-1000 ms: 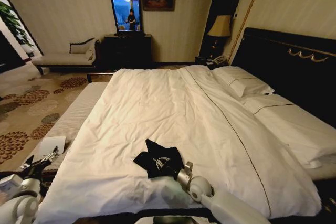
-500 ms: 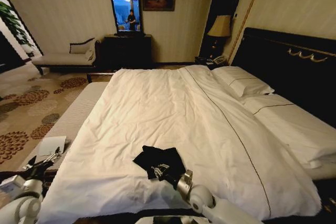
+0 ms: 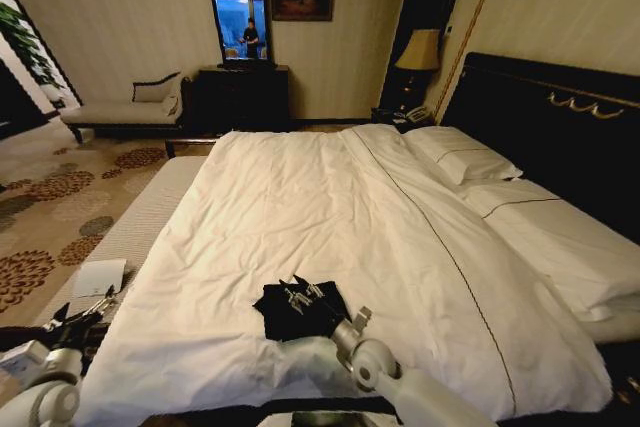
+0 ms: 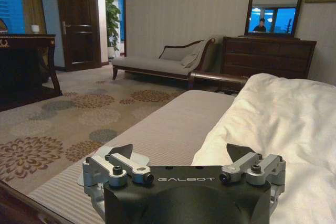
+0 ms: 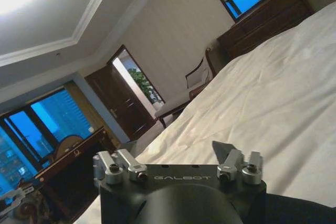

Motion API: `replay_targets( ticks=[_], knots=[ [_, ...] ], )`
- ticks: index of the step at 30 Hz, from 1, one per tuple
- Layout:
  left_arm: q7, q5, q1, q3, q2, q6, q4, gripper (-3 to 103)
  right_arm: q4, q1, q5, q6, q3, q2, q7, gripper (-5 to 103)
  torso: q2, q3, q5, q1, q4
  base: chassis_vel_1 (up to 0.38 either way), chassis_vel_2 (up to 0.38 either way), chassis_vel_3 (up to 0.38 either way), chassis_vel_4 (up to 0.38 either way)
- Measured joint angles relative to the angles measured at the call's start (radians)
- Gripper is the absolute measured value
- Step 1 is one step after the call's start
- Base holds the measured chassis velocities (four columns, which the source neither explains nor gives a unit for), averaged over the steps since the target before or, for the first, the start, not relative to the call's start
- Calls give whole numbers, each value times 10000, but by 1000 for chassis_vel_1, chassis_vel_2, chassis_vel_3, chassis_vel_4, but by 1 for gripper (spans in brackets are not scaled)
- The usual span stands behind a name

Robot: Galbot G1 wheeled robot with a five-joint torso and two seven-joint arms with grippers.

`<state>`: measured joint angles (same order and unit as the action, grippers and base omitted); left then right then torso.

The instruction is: Fold the clothes on the bed.

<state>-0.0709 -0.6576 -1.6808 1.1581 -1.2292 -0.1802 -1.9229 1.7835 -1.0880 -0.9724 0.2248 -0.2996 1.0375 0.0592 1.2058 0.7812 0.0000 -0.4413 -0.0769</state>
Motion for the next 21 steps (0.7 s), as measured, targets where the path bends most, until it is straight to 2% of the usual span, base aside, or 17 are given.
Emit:
replay_targets(
  ticks=[2,4,6,8,11,12,14,15,17,19,21],
  knots=[
    [-5,6,-1,0,9,-4,0,100,175,-83,-9,-100,-67,-106,-19,91,0,0,-2,0,-2,0,0,0,0],
    [-9,9,8,0,12,-5,1,100,178,-96,-24,-128,-100,-117,-56,91,0,0,-2,1,-3,0,0,0,0],
    [-20,15,9,-1,-4,-6,11,100,-21,-30,-29,-135,-113,62,-168,99,1,-1,-2,2,-3,0,0,0,0],
    [-21,20,-5,-5,-8,-6,12,100,-120,25,-51,-137,-79,195,-322,100,1,0,0,2,-2,0,0,0,0],
    [-25,22,-9,-7,8,-7,36,100,-375,188,-368,-295,7,506,-1244,100,1,0,-2,1,0,0,0,0,0],
    [-25,22,-9,-7,8,-7,36,100,-375,188,-368,-295,7,506,-1244,100,1,0,-2,1,0,0,0,0,0],
    [-30,16,-1,4,32,-7,44,100,-634,292,-445,-461,97,633,-1844,100,1,0,-1,1,-2,0,0,0,0],
    [-33,7,1,6,51,-7,62,100,-890,415,-483,-897,266,746,-2678,100,1,0,0,2,-1,0,0,0,0],
    [-35,5,23,-11,70,-6,113,100,-1040,534,-824,-1604,518,760,-3434,100,0,0,0,2,0,0,0,0,0],
    [-35,5,36,-26,72,-6,132,100,-1044,556,-949,-1801,594,726,-3533,100,0,0,0,1,-1,0,0,0,0],
    [-42,15,103,-126,73,-6,191,100,-796,496,-1371,-2461,767,477,-3562,100,-1,0,-2,0,0,0,0,0,0]
  ],
)
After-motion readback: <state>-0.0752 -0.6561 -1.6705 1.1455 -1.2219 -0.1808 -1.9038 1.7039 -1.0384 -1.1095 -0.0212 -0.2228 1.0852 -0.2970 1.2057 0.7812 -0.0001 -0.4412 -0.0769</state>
